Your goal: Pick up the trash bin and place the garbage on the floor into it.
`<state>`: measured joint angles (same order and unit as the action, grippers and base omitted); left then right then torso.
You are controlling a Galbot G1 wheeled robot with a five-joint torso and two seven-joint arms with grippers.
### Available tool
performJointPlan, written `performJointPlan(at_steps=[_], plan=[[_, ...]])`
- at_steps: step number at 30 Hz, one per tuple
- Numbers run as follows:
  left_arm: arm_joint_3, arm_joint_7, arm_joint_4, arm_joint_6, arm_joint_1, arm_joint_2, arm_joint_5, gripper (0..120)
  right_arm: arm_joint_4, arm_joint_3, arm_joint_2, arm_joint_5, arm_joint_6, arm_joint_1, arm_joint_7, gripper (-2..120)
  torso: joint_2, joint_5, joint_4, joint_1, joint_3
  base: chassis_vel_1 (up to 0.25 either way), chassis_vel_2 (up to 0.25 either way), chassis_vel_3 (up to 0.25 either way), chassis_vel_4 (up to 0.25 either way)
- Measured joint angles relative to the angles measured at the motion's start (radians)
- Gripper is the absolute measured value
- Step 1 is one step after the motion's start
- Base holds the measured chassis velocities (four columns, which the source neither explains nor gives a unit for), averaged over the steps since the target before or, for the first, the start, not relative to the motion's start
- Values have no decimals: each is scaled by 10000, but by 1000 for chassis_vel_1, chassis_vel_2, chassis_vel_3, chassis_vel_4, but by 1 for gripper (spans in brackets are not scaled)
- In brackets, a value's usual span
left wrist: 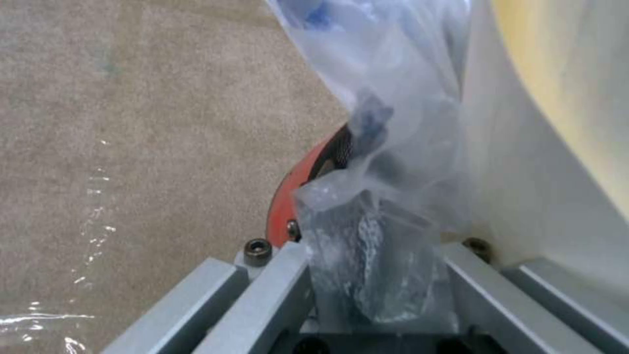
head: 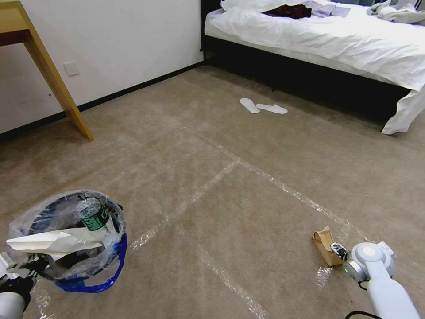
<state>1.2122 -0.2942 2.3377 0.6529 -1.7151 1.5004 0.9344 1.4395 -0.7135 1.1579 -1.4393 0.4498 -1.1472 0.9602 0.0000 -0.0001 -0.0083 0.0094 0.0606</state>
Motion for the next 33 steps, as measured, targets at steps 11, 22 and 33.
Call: performJointPlan(at_steps=[11,22,33], plan=[[3,23,31,-43,-101,-10,31,0,-986,260,-31,291,-198,719,-526,82,0,-1,1,0,0,0,0,0,0],[-48,46,135,-49,-95,42,115,0,-1399,429,160,564,-320,871,-751,42,0,-1,0,0,0,0,0,0,0],[-83,50,-32,-49,-4,44,29,0,-445,352,-30,835,-550,464,-1259,1,0,3,1,0,0,0,0,0,0]])
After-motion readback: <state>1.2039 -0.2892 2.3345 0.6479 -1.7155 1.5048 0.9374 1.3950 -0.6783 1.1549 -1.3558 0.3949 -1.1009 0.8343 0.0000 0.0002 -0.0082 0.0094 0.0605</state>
